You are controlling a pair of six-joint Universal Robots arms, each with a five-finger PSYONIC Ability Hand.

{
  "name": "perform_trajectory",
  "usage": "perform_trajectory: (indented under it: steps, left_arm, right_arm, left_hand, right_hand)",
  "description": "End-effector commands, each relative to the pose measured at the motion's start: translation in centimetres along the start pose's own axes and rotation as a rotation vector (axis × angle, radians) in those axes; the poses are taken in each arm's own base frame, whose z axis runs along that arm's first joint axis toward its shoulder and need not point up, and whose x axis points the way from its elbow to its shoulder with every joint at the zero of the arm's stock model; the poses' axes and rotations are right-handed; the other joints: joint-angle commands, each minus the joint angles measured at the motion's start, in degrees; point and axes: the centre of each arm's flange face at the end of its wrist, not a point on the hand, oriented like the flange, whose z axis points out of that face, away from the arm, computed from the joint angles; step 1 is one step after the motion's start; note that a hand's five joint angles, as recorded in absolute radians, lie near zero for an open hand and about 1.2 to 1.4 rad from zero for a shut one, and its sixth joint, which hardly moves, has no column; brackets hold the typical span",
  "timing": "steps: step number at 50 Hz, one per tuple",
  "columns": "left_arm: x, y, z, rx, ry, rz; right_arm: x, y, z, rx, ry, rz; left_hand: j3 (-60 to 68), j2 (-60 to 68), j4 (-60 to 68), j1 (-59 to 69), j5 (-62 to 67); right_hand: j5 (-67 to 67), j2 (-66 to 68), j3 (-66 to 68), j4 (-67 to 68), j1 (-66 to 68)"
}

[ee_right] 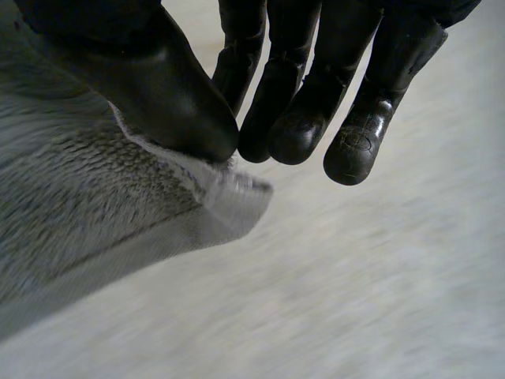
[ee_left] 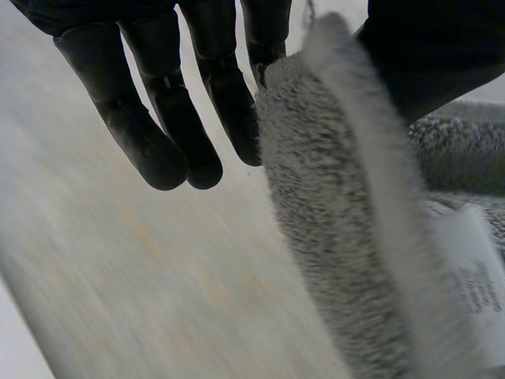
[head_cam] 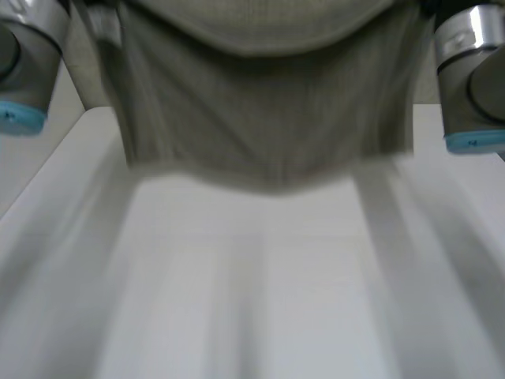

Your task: Fold the towel.

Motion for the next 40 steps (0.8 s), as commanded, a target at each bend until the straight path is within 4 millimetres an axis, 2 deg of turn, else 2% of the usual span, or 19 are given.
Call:
perform_trajectory:
  steps: [1, 4, 6, 7, 9, 10, 11, 12, 14, 15, 17, 22, 27, 29, 30, 31, 32, 37, 40]
  left_arm:
    - [-0.4, -0.1, -0.9, 0.086, -0.037, -0.1]
    - [0.0, 1.5, -1.8, 0.033, -0.025, -0.102]
    - [0.9, 5.4, -4.1, -0.094, 0.02, -0.112]
    - [0.9, 5.4, -4.1, -0.095, 0.02, -0.112]
    - [2.1, 9.3, -7.1, -0.221, 0.099, -0.131]
    - [2.1, 9.3, -7.1, -0.222, 0.099, -0.131]
    - [3.0, 11.2, -8.8, -0.282, 0.147, -0.145]
    - [3.0, 11.2, -8.8, -0.282, 0.148, -0.145]
    - [4.2, 14.5, -11.8, -0.373, 0.22, -0.157]
    - [4.2, 14.5, -11.9, -0.374, 0.22, -0.157]
    - [4.7, 17.1, -14.5, -0.447, 0.257, -0.153]
    - [5.0, 19.6, -17.6, -0.541, 0.282, -0.127]
    - [4.4, 20.0, -19.2, -0.589, 0.294, -0.094]
    - [3.8, 19.6, -19.5, -0.594, 0.29, -0.09]
    - [2.9, 18.9, -19.5, -0.588, 0.278, -0.084]
    - [2.1, 18.0, -19.6, -0.585, 0.269, -0.081]
    - [2.1, 18.0, -19.6, -0.584, 0.269, -0.081]
    - [0.3, 15.3, -20.2, -0.585, 0.25, -0.084]
    - [-0.7, 13.0, -20.6, -0.576, 0.243, -0.084]
  right_arm:
    - [1.2, -0.5, -1.3, 0.006, -0.021, -0.008]
    - [0.3, 0.1, -2.1, -0.046, -0.086, -0.002]
    - [-2.5, 2.2, -4.4, -0.157, -0.24, 0.018]
    - [-2.5, 2.2, -4.4, -0.157, -0.241, 0.018]
    - [-4.7, 3.6, -7.0, -0.238, -0.374, 0.04]
    - [-4.7, 3.6, -7.0, -0.238, -0.375, 0.04]
    - [-5.6, 4.3, -8.5, -0.279, -0.437, 0.053]
    - [-6.5, 4.9, -10.0, -0.311, -0.491, 0.067]
    - [-7.2, 5.4, -11.4, -0.338, -0.54, 0.078]
    - [-7.2, 5.4, -11.4, -0.338, -0.541, 0.078]
    - [-8.7, 7.2, -14.3, -0.41, -0.627, 0.101]
    - [-10.0, 9.7, -17.7, -0.525, -0.702, 0.114]
    - [-9.4, 10.3, -19.2, -0.602, -0.726, 0.123]
    - [-7.2, 9.8, -18.9, -0.637, -0.709, 0.122]
    - [-7.2, 9.8, -18.9, -0.637, -0.709, 0.122]
    - [-5.6, 9.1, -18.6, -0.647, -0.692, 0.123]
    - [-5.6, 9.1, -18.6, -0.648, -0.692, 0.123]
    - [-0.7, 6.8, -18.3, -0.705, -0.621, 0.176]
    - [0.6, 6.0, -18.3, -0.716, -0.606, 0.196]
  left_hand:
    - [-8.77, -5.94, -7.14, -1.66, -13.91]
    - [-8.77, -5.94, -7.14, -1.66, -13.91]
    - [-8.77, -5.94, -7.14, -1.66, -13.91]
    - [-8.77, -5.94, -7.14, -1.66, -13.91]
    - [-8.77, -5.94, -7.14, -1.66, -13.91]
    - [-8.77, -5.94, -7.14, -1.66, -13.91]
    - [-8.77, -5.94, -7.14, -1.66, -13.91]
    - [-8.77, -5.94, -7.14, -1.66, -13.91]
    - [-8.77, -5.94, -7.14, -1.66, -13.91]
    - [-8.77, -5.94, -7.14, -1.66, -13.91]
    - [-8.77, -5.94, -7.14, -1.66, -13.91]
    - [-8.77, -5.94, -7.14, -1.66, -13.91]
    - [-8.77, -5.94, -7.14, -1.66, -13.91]
    - [-8.77, -5.94, -7.14, -1.66, -13.91]
    - [-8.77, -5.94, -7.14, -1.66, -13.91]
    - [-8.77, -5.94, -7.14, -1.66, -13.91]
    - [-8.77, -5.94, -7.14, -1.66, -13.91]
    - [-8.77, -5.94, -7.14, -1.66, -13.91]
    - [-8.77, -5.94, -7.14, -1.66, -13.91]
  right_hand:
    - [3.3, 4.26, 3.36, 3.34, 4.83]
    - [3.3, 4.26, 3.36, 3.34, 4.83]
    - [3.3, 4.26, 3.36, 3.34, 4.83]
    - [3.3, 4.26, 3.36, 3.34, 4.83]
    - [3.3, 4.26, 3.36, 3.34, 4.83]
    - [3.3, 4.26, 3.36, 3.34, 4.83]
    - [3.3, 4.26, 3.36, 3.34, 4.83]
    - [3.3, 4.26, 3.36, 3.34, 4.83]
    - [3.3, 4.26, 3.36, 3.34, 4.83]
    - [3.3, 4.26, 3.36, 3.34, 4.83]
    - [3.3, 4.26, 3.36, 3.34, 4.83]
    - [3.3, 4.26, 3.36, 3.34, 4.83]
    - [3.3, 4.26, 3.36, 3.34, 4.83]
    - [3.3, 4.26, 3.36, 3.34, 4.83]
    - [3.3, 4.26, 3.36, 3.34, 4.83]
    - [3.3, 4.26, 3.36, 3.34, 4.83]
    - [3.3, 4.26, 3.36, 3.34, 4.83]
    - [3.3, 4.26, 3.36, 3.34, 4.83]
    - [3.3, 4.26, 3.36, 3.34, 4.83]
